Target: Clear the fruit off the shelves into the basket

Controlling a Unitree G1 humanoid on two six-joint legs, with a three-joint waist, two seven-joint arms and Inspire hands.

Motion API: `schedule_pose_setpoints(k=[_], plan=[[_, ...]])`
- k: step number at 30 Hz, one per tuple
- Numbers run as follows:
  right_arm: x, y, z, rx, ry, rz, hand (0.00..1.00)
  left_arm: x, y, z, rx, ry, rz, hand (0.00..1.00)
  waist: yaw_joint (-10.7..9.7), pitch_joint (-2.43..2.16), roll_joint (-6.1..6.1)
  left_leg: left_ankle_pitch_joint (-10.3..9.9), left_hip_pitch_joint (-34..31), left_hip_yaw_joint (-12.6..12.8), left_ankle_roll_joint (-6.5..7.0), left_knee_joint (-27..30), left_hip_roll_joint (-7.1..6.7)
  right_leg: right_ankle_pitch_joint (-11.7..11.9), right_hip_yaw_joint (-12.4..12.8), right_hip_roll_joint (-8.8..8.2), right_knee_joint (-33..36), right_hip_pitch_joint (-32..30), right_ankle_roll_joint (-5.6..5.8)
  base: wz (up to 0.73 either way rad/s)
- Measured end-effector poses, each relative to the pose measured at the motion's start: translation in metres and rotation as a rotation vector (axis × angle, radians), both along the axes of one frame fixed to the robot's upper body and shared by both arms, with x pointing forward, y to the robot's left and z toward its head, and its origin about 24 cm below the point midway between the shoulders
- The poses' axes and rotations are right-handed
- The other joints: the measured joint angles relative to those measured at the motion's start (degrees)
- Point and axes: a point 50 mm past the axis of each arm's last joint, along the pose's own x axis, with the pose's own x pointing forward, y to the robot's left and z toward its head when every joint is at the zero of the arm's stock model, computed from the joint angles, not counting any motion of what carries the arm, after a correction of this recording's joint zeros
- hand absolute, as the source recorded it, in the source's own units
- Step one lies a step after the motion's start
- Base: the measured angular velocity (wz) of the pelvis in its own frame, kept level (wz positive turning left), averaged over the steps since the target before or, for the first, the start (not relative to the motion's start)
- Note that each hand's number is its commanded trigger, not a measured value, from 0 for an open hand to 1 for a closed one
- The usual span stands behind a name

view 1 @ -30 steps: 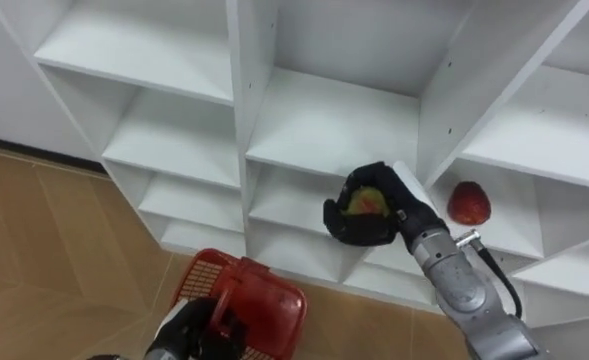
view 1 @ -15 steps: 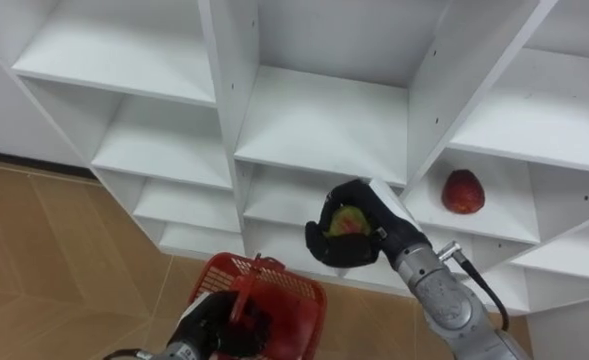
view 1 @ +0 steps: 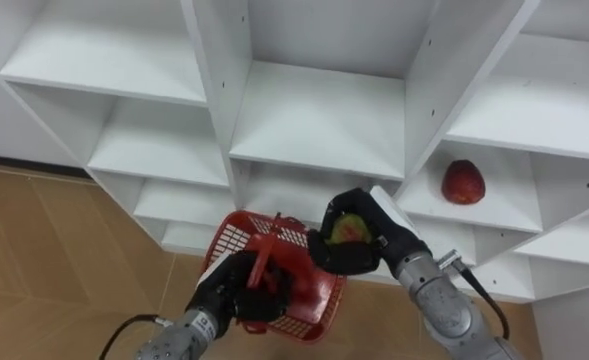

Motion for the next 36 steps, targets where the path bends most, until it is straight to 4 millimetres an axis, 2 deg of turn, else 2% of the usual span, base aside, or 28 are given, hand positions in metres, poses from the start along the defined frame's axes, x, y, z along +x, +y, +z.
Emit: schedule_pose_setpoints(k=[5,23,29,33,34,35,36], plan=[[-0.003,0.001,-0.007,-0.009,0.042,0.025,1.0,0.005,-0.011,0.004,-0.037,-0.016,-0.023,1.0,0.0,0.02,-0.03,0.0,-0.2,0.6,0.0,0.1,0.06,0.0,0.7,-0.04,0.4,-0.7,0.01,-0.06],[0.001,-0.001,0.001,0.009,0.019,0.013,1.0,0.011,-0.016,0.019,-0.111,-0.073,-0.018,1.0,-0.6,-0.02,-0.05,0.0,-1.1,1.9,0.0,0.8,0.42,0.0,1.7,0.29,0.5,-1.6,-0.06,-0.01],[0.002,0.0,0.002,0.066,0.024,-0.019,1.0,0.013,-0.015,0.023,-0.143,-0.081,0.001,1.0,-2.3,-0.09,0.11,0.0,-1.7,2.1,0.0,1.4,0.52,0.1,1.4,0.31,0.5,-1.8,-0.13,0.01],[0.002,-0.001,0.001,0.096,0.035,-0.033,1.0,0.013,-0.015,0.023,-0.173,-0.074,0.016,1.0,-2.7,-0.09,0.25,0.0,-1.7,2.3,0.01,1.3,0.57,0.2,1.5,0.33,0.4,-1.9,-0.22,-0.03],[0.002,0.0,0.001,0.097,0.036,-0.033,0.94,0.013,-0.015,0.023,-0.174,-0.074,0.016,1.0,-2.7,-0.09,0.36,0.0,-1.6,2.4,0.01,1.3,0.59,0.2,1.5,0.35,0.5,-1.9,-0.23,-0.03],[0.002,-0.001,0.001,0.099,0.038,-0.035,0.73,0.013,-0.015,0.023,-0.174,-0.074,0.016,1.0,-2.8,-0.08,0.5,0.0,-1.6,2.5,0.01,1.3,0.63,0.3,1.5,0.36,0.5,-1.9,-0.24,-0.04],[0.002,-0.001,0.0,0.1,0.039,-0.036,0.67,0.013,-0.015,0.023,-0.174,-0.074,0.015,1.0,-2.8,-0.08,0.57,0.0,-1.5,2.6,0.01,1.2,0.65,0.3,1.6,0.36,0.5,-1.9,-0.25,-0.05]])
